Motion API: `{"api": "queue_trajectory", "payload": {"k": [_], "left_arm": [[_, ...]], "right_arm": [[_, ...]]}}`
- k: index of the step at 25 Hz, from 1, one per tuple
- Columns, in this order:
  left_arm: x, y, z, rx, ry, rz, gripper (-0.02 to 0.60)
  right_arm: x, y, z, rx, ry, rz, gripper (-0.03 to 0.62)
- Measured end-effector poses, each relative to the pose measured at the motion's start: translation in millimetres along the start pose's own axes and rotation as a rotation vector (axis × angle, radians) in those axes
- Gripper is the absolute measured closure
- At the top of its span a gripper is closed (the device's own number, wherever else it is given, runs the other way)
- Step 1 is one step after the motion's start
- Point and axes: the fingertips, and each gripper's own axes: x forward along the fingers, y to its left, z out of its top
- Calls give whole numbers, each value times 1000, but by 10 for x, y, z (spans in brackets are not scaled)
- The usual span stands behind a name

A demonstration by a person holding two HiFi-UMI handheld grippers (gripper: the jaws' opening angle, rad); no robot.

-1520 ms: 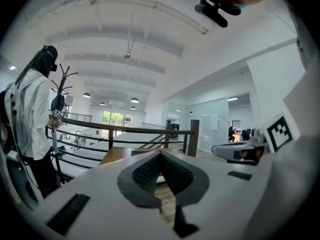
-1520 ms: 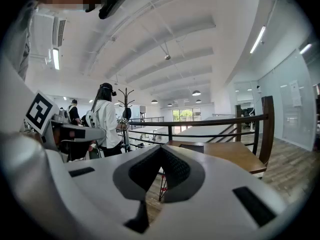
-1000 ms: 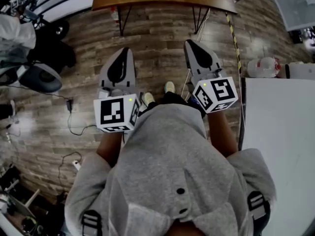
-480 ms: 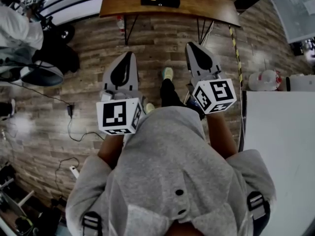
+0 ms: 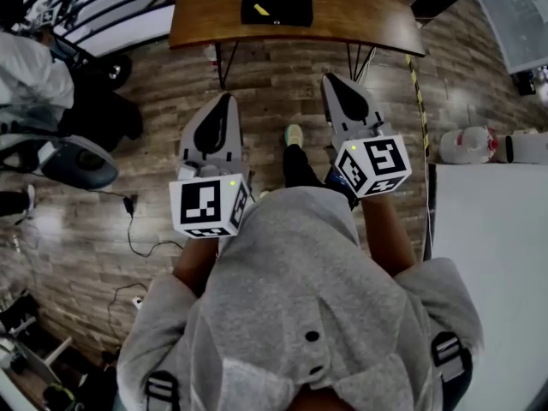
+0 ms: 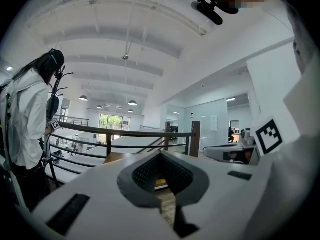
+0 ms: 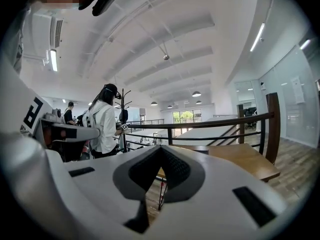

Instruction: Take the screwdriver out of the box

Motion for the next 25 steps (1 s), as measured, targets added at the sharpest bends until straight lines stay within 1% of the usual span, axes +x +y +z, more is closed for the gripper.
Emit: {"api": "queue_trajectory", "payload": {"k": [6, 9, 13, 17, 25], "left_arm": [[625, 37, 61, 6, 14, -2, 569], [947, 78, 101, 1, 16, 3, 569], [1373, 102, 168, 14, 38, 10, 569], [1753, 192, 215, -2, 52, 20, 569], [2392, 123, 294, 3, 60, 30, 569]], "right_arm": [[414, -469, 58, 29, 1, -2, 580], [661, -686, 103, 27, 8, 4, 580], [964, -983, 181, 22, 20, 18, 580], [1300, -1204, 239, 15, 30, 37, 580], [1649, -1691, 297, 1, 44, 58, 580]]}}
